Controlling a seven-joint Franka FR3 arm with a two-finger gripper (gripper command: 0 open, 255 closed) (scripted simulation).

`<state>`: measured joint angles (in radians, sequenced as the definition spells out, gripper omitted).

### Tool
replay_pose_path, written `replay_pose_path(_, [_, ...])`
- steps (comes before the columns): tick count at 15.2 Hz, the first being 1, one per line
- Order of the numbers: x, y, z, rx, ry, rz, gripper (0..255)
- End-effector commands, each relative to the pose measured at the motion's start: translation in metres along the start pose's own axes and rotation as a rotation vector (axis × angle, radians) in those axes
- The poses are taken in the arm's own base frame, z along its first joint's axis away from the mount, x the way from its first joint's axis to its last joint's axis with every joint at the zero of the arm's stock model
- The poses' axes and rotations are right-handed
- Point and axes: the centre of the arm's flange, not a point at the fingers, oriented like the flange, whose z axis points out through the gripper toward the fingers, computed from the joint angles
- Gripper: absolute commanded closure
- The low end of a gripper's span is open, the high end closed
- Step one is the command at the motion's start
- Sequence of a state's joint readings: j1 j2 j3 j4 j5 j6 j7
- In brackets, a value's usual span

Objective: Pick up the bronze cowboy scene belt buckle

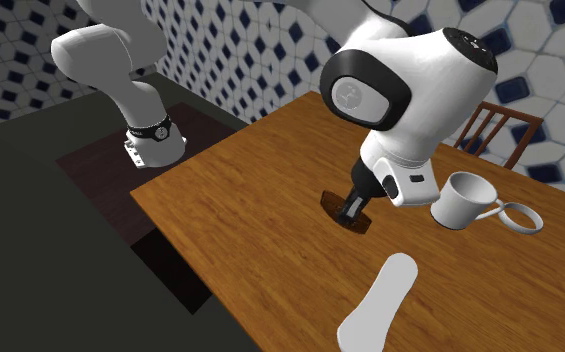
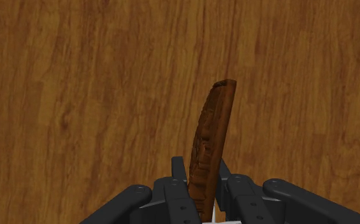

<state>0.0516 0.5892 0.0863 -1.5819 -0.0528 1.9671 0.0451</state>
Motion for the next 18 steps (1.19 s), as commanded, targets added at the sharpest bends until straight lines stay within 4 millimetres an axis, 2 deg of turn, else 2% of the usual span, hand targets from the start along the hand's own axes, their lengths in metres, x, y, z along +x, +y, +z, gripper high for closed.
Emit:
replay_pose_path(1, [-0.001,0.001,0.001,0.0,-0.001,0.0,255])
replay_pose_path(16, [-0.017,0.001,-0.077,0.0,-0.001,0.0,255])
replay_pose_path(18, [-0.017,0.001,-0.078,0.0,-0.001,0.0,255])
